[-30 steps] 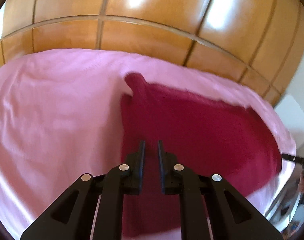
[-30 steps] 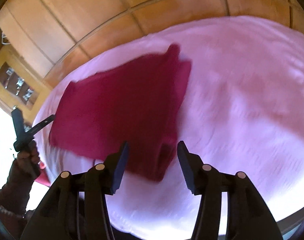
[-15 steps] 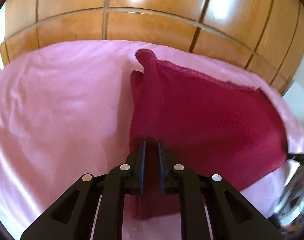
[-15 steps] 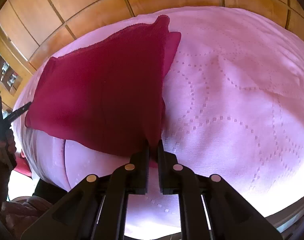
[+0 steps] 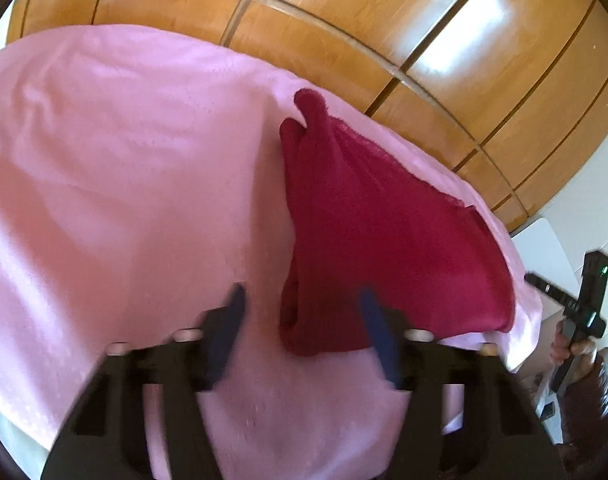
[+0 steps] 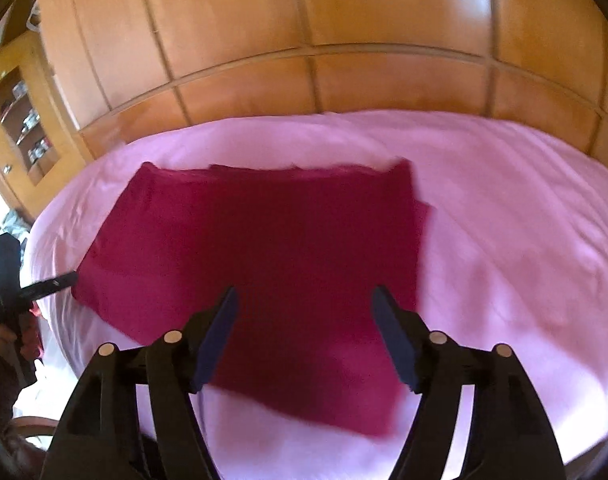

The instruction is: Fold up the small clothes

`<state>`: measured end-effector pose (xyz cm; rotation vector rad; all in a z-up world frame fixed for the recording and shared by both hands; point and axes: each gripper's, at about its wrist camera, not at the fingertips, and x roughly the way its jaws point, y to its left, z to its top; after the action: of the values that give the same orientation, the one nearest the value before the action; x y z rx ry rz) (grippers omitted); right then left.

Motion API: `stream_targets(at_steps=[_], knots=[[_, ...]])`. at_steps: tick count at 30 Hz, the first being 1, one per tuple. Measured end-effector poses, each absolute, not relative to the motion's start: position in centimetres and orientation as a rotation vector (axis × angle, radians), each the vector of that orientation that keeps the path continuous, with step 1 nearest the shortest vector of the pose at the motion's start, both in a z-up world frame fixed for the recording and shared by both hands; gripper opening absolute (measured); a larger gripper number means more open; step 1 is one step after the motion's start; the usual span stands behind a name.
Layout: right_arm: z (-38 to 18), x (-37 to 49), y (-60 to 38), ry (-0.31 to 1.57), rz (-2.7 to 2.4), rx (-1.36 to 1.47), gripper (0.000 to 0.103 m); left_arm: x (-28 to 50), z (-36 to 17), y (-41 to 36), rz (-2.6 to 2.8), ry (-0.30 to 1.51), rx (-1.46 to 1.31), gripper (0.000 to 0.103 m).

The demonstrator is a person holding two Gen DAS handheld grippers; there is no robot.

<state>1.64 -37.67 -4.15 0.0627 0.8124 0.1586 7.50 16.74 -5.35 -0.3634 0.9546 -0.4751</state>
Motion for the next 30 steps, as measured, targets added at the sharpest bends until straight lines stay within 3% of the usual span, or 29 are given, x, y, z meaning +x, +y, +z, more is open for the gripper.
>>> stream_targets(at_steps=[1, 3, 6, 10, 17, 19, 20, 21, 30], knots=[[-4.6, 2.8, -36.8, 0.816, 0.150, 0.046, 0.070, 7.8, -5.7, 16.4, -0.497, 0.971, -0.361, 0.011], [-5.8, 4.3, -36.3, 0.835, 0.122, 0.014, 0.070, 7.5, -5.3, 16.0, -0.496, 0.956, -0.329, 0.006], [-9.7, 6.5, -37.4, 0.927, 0.037, -0.023, 0.069, 7.0, -4.9, 15.3, -0.442, 0.952, -0.209, 0.006], [-11.1, 5.6, -38.3, 0.834, 0.075, 0.008, 0.069, 7.0, -6.0, 14.9, -0.397, 0.980, -0.165, 0.007], [-11.8, 5.2, -37.7, 0.780, 0.045, 0.013, 0.072, 7.0, -1.2, 12.5, -0.286, 0.852, 0.002, 0.008], [-11.6, 5.1, -38.0, 0.780, 0.045, 0.017, 0.072, 7.3, -0.1, 11.6, -0.288, 0.827, 0.014, 0.020], [-11.3, 4.9, -38.2, 0.779, 0.043, 0.021, 0.072, 7.6, 0.3, 11.2, -0.284, 0.809, 0.020, 0.036], [-11.2, 4.9, -38.1, 0.779, 0.041, 0.023, 0.072, 7.7, 0.5, 10.9, -0.283, 0.797, 0.022, 0.043], [-11.3, 4.6, -38.1, 0.757, 0.038, 0.033, 0.073, 9.7, 1.3, 8.5, -0.286, 0.772, 0.082, 0.044]])
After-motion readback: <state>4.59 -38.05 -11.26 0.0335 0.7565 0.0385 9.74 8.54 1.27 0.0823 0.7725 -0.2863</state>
